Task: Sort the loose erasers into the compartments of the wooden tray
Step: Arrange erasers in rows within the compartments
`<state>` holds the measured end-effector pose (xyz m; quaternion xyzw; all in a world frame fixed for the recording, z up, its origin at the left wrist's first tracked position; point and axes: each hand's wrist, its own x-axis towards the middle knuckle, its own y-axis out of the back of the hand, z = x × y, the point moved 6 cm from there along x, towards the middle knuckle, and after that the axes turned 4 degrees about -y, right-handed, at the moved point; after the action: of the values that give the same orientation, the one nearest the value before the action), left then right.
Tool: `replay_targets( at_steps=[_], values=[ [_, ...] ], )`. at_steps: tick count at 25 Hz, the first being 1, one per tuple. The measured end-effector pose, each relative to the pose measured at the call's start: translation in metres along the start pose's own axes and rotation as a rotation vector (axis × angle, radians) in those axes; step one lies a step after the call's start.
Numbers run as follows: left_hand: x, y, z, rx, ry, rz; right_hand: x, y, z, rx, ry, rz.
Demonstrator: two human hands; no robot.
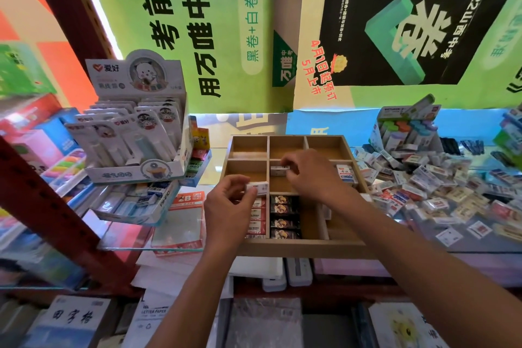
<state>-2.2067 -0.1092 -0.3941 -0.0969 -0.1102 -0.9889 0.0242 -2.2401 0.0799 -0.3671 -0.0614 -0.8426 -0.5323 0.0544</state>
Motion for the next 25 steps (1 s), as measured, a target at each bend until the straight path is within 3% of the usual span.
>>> replay_targets(
  at_steps=[3,9,16,21,25],
  values=[
    [0.001,0.0,-0.002,0.023,-0.001,0.002,0.012,-0.015,0.015,-0.189,-0.081,-0.052],
    [0.002,0.0,-0.003,0.021,-0.002,-0.009,0.019,-0.017,0.008,-0.254,-0.048,-0.001],
    [0.001,-0.001,-0.002,0.021,-0.008,-0.023,0.023,-0.011,0.011,-0.032,-0.019,-0.239],
    [0.001,-0.001,-0.001,0.025,0.002,-0.027,0.021,-0.01,-0.005,-0.494,0.157,0.019],
    [0.001,-0.001,0.0,0.04,0.005,-0.021,0.022,-0.014,0.001,-0.285,0.058,-0.042]
  ],
)
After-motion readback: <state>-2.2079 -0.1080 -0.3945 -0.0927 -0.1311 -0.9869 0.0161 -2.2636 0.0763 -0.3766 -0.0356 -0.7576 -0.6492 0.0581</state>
